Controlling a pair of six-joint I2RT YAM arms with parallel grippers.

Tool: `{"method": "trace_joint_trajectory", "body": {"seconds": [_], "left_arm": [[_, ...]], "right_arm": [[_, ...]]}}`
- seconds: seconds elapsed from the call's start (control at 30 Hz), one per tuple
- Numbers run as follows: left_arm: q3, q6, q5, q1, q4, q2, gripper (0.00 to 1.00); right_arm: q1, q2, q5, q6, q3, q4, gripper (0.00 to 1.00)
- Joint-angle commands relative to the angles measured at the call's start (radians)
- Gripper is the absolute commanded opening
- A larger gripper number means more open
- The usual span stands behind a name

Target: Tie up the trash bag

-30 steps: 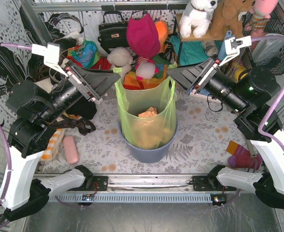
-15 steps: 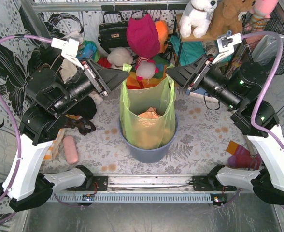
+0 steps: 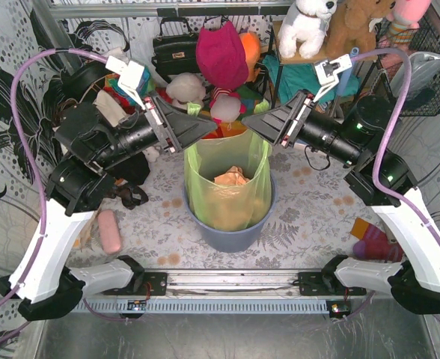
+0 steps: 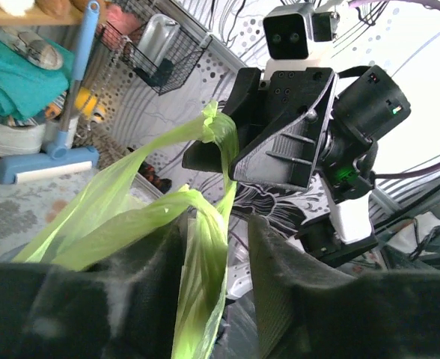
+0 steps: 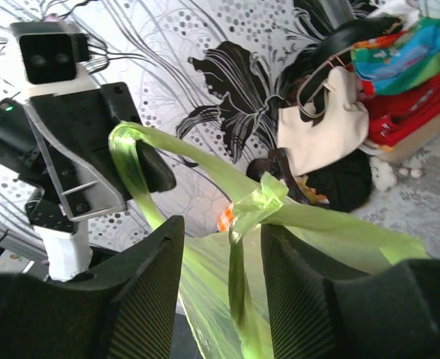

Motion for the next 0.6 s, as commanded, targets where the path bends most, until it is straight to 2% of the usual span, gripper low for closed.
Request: {"method": "trace_joint_trajectory", "body": {"seconds": [0.0, 0.07, 0.13, 0.23, 0.3, 0.43, 0.57], "left_arm": [[-0.008, -0.013, 0.048, 0.004, 0.109, 0.005, 0.37], [0.032, 0.006, 0.019, 0.003, 0.099, 0.014, 0.29], [0.133, 0.044, -0.010, 0.003, 0.047, 0.048, 0.27], [0.320, 0.113, -0.059, 0.004, -0.058, 0.121, 0.25], [0.377, 0.125, -0.096, 0.007, -0.073, 0.140, 0.26], [0.301, 0.111, -0.105, 0.009, -0.017, 0.110, 0.26], [0.111, 0.088, -0.125, 0.012, 0.043, 0.048, 0.27]], "right_arm": [[0.004, -0.006, -0.088, 0.059, -0.031, 0.191, 0.44], [0.004, 0.006, -0.062, 0.048, -0.007, 0.209, 0.41], [0.004, 0.031, -0.051, 0.026, 0.055, 0.212, 0.39], [0.004, 0.063, -0.058, 0.003, 0.145, 0.243, 0.36], [0.004, 0.072, -0.067, -0.002, 0.176, 0.254, 0.35], [0.004, 0.036, -0.050, 0.003, 0.081, 0.269, 0.35], [0.004, -0.039, 0.003, 0.020, -0.100, 0.316, 0.35]]}}
